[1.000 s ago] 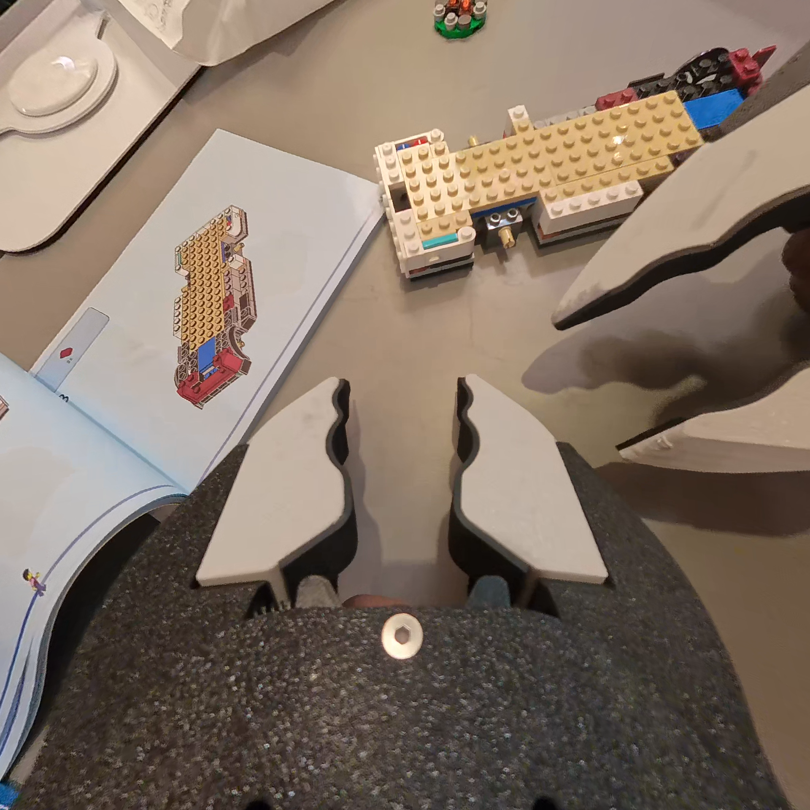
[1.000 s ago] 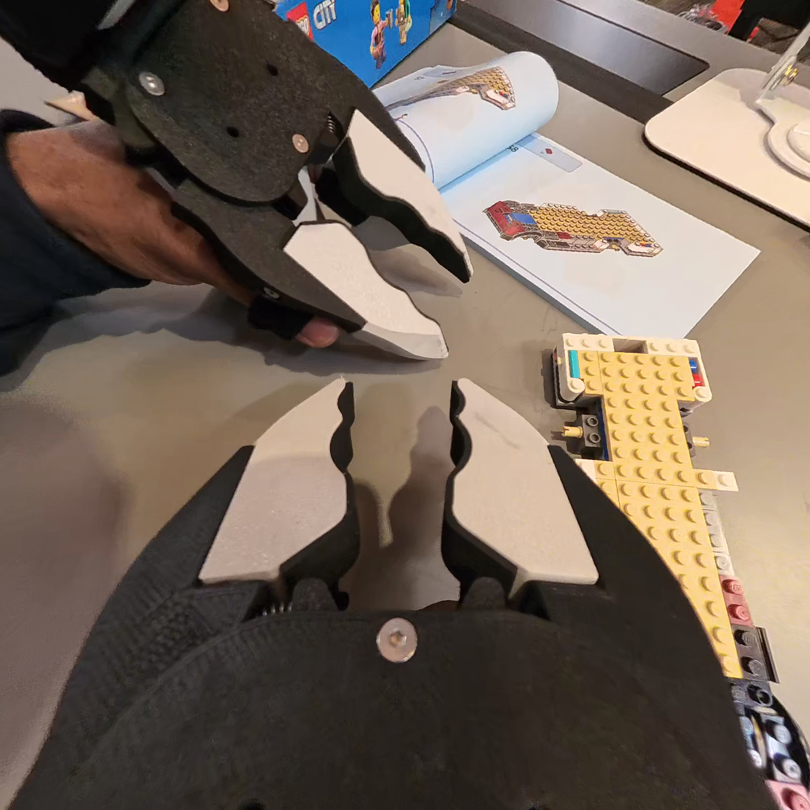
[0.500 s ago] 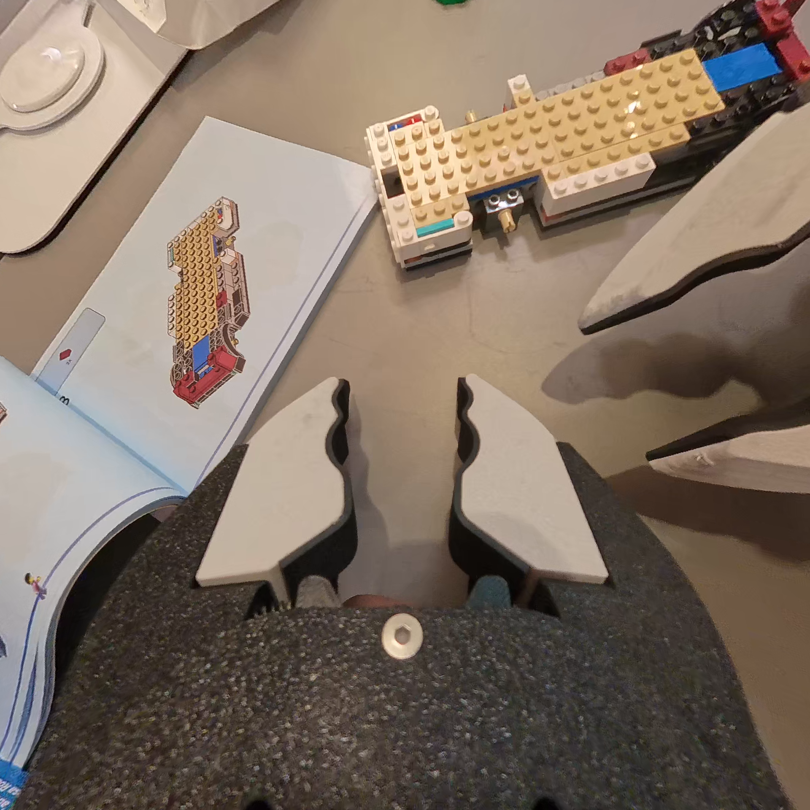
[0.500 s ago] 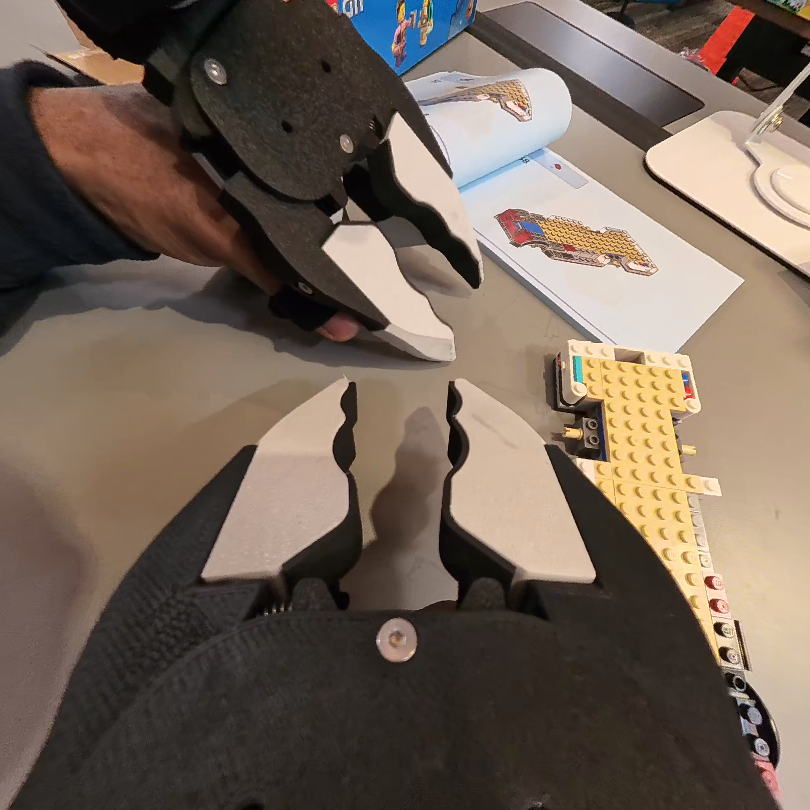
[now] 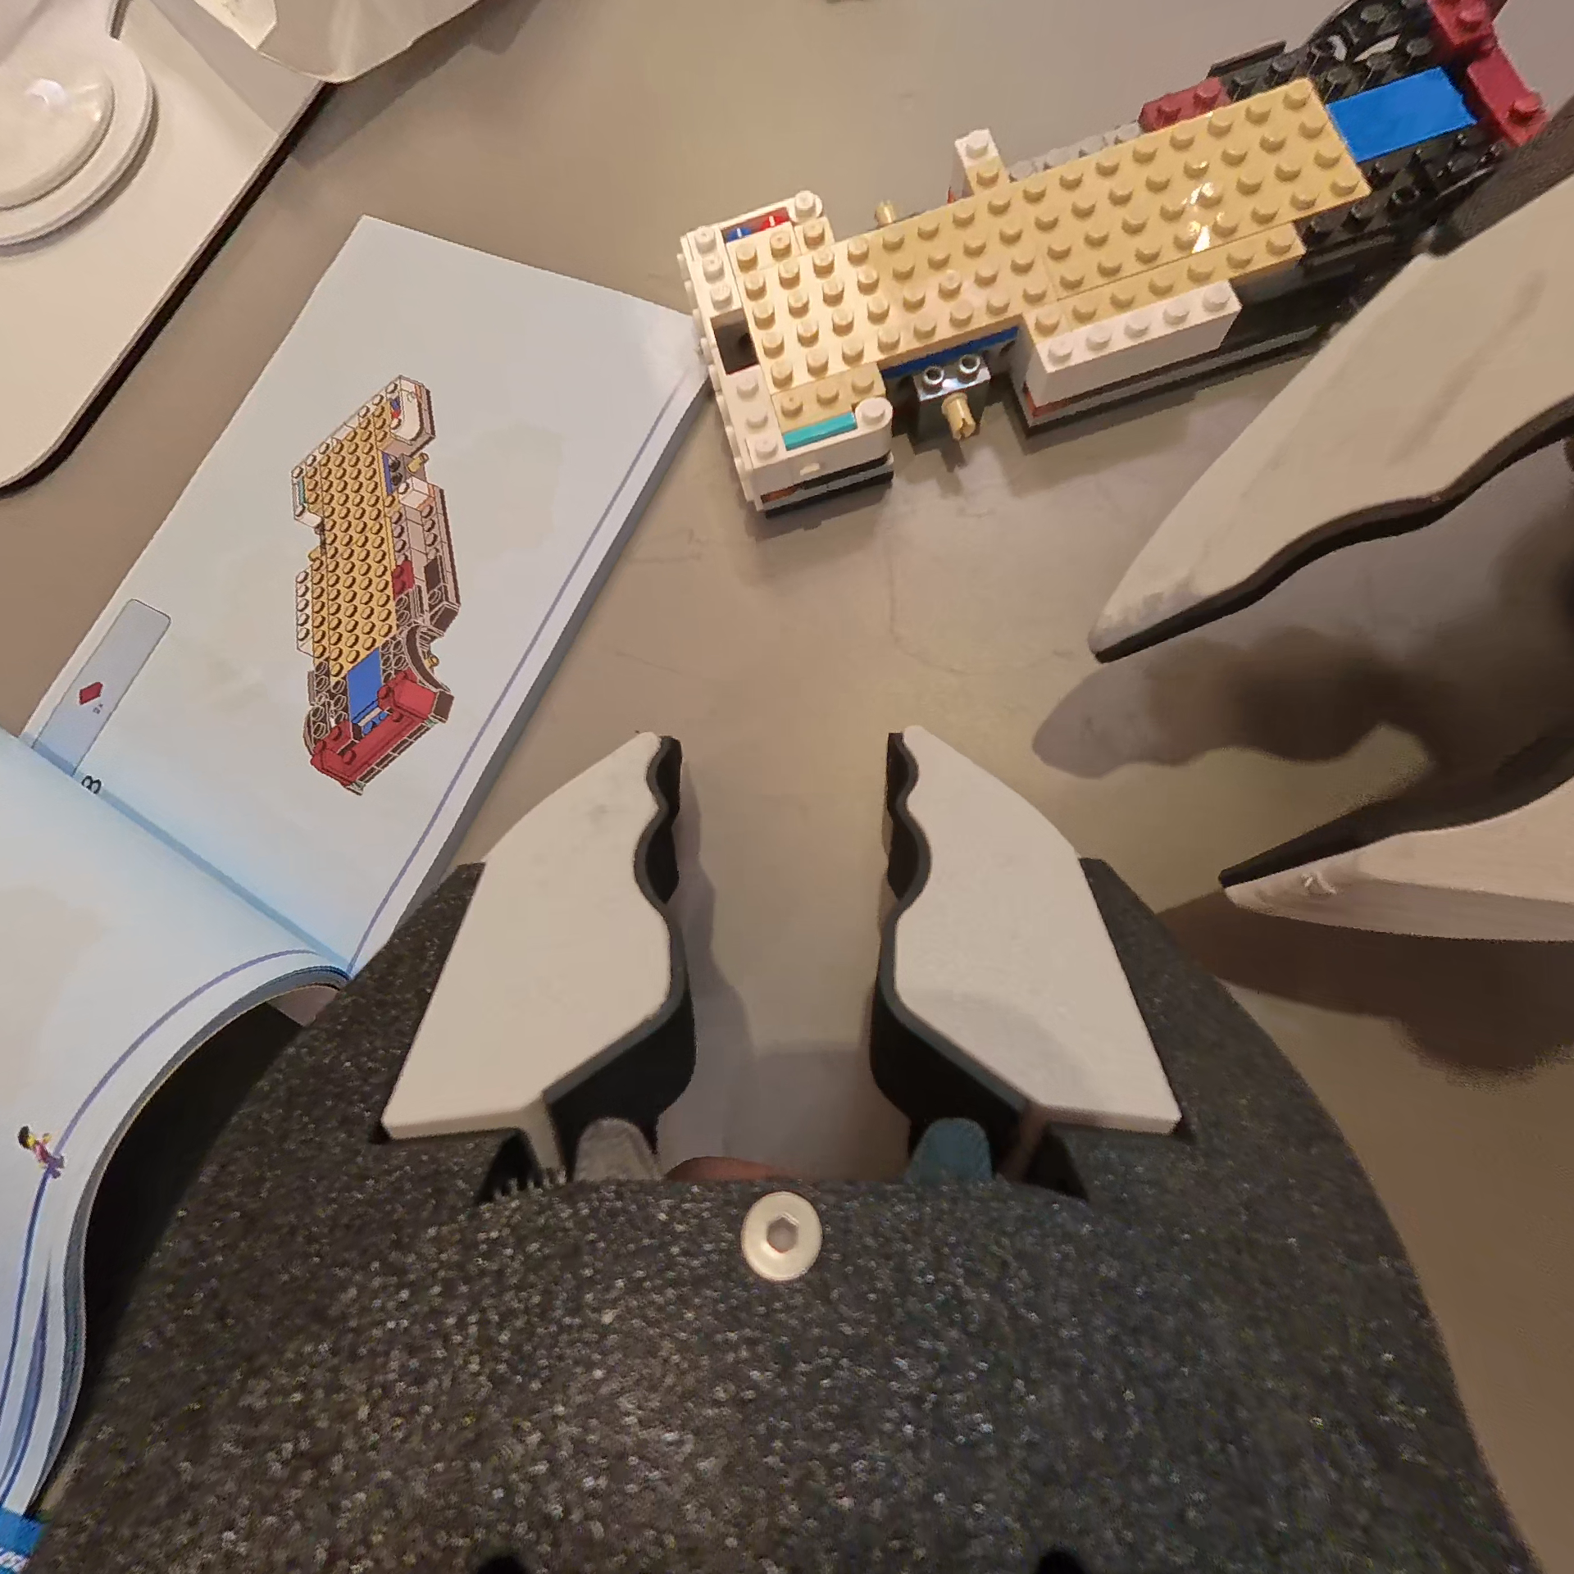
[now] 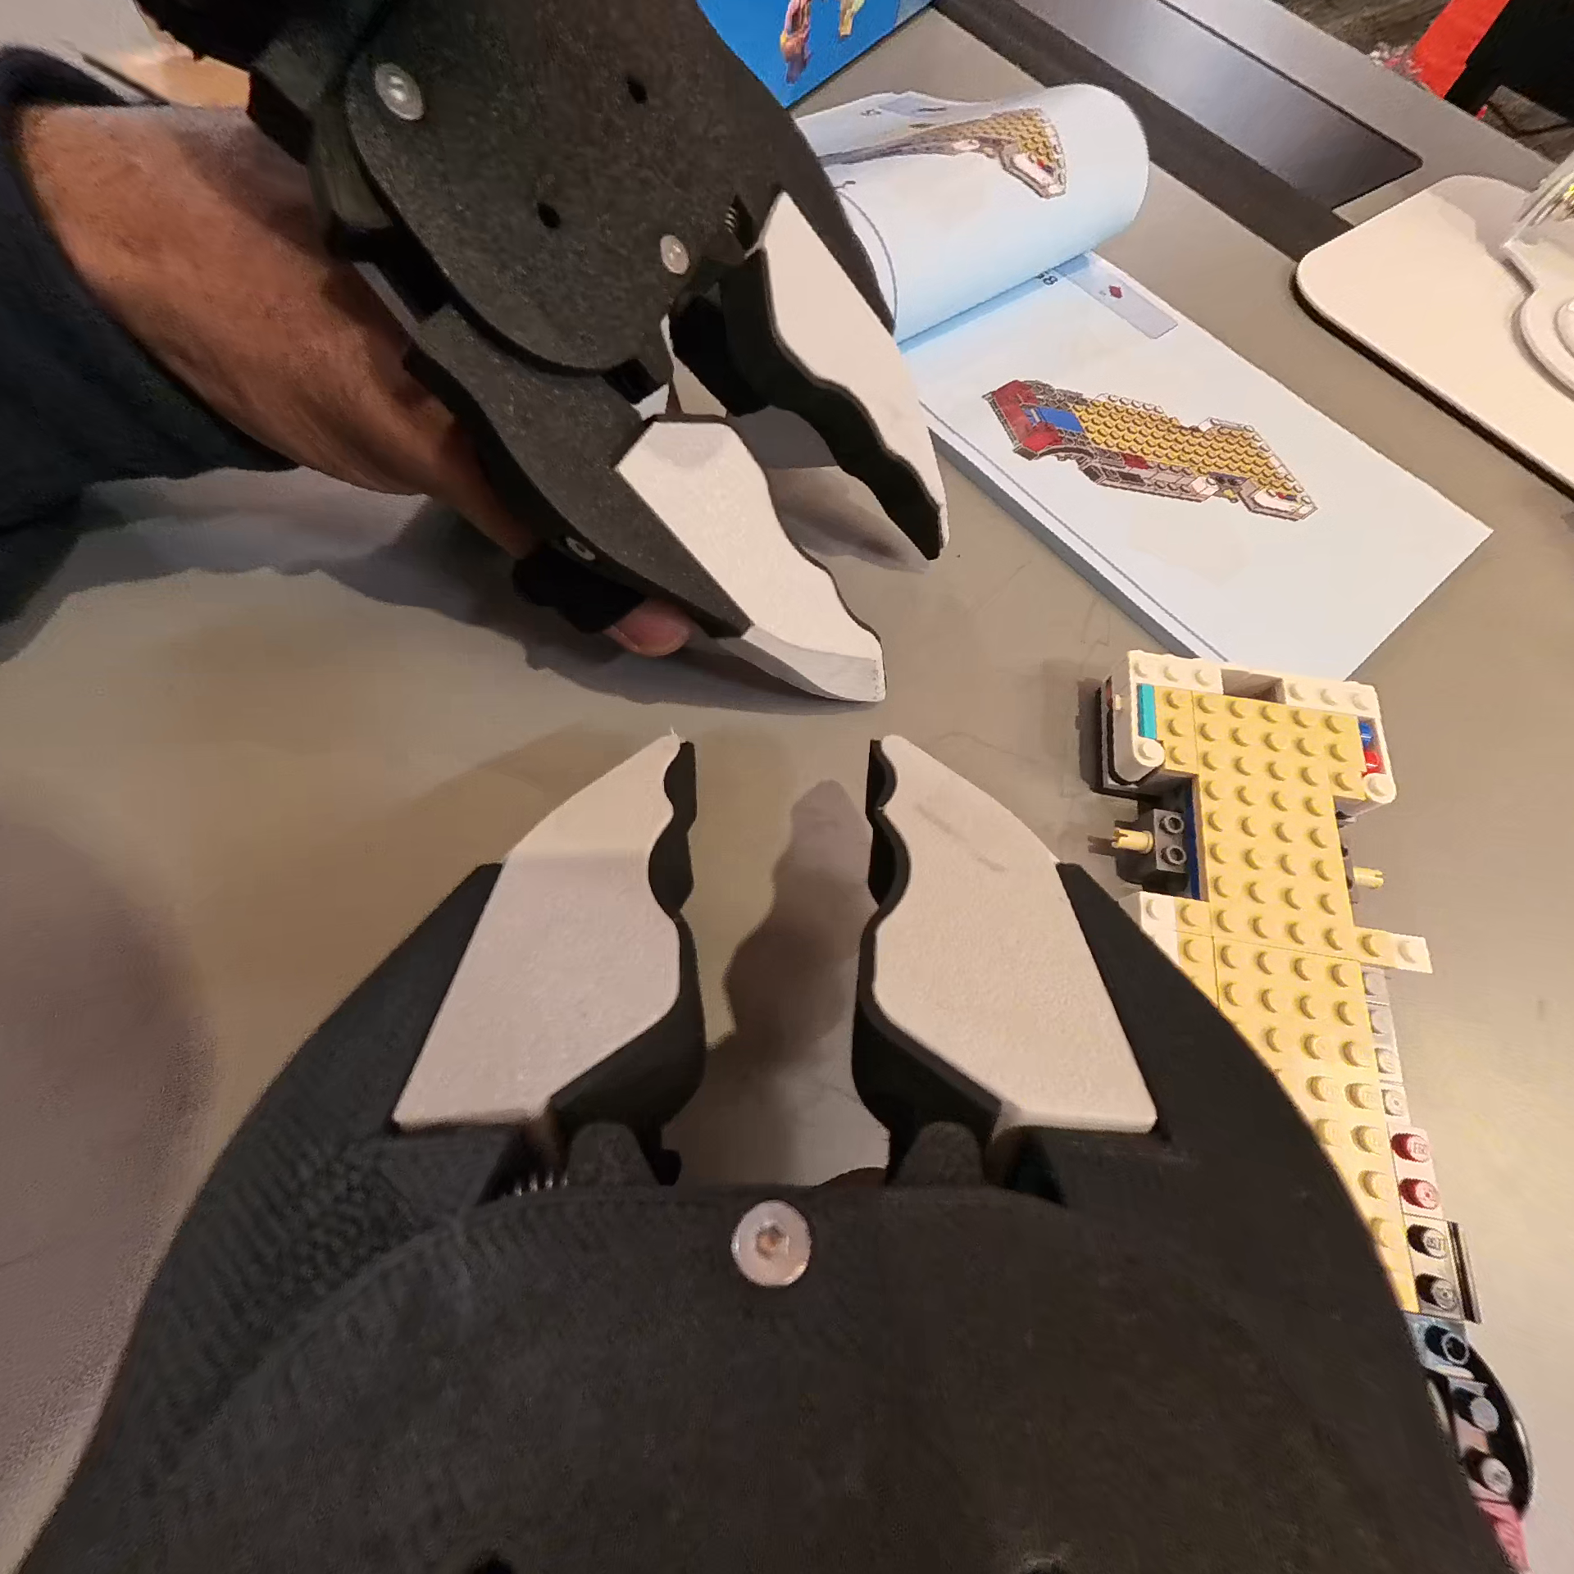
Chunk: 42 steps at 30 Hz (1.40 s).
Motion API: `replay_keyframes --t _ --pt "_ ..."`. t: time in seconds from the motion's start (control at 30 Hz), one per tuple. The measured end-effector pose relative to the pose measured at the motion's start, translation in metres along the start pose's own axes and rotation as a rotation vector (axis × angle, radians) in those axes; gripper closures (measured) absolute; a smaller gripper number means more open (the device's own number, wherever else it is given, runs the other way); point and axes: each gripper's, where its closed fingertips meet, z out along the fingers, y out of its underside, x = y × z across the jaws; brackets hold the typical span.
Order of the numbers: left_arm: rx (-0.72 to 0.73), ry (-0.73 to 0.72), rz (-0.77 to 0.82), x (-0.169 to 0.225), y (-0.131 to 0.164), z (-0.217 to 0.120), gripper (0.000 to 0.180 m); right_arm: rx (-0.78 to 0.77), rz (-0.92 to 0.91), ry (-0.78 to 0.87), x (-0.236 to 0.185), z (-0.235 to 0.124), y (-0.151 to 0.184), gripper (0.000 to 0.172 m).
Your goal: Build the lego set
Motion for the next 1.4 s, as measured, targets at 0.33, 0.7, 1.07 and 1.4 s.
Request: replay_keyframes --t 0.33,0.7,1.07,1.4 --pt "0.000 0.005 0.003 0.001 0.000 0.000 0.134 -0.004 -0.083 0.028 -0.006 0.000 0.001 0.133" --pt "-0.001 0.006 0.000 0.001 0.000 0.000 0.135 -0.015 -0.152 0.055 -0.010 0.002 0.002 0.134" --pt "-0.008 0.022 -0.012 0.001 0.001 0.001 0.135 -0.010 -0.201 0.047 -0.015 0.001 0.003 0.134" --pt "-0.009 0.041 -0.011 0.002 -0.001 0.003 0.134 -0.012 -0.213 0.020 -0.018 0.001 0.004 0.134"
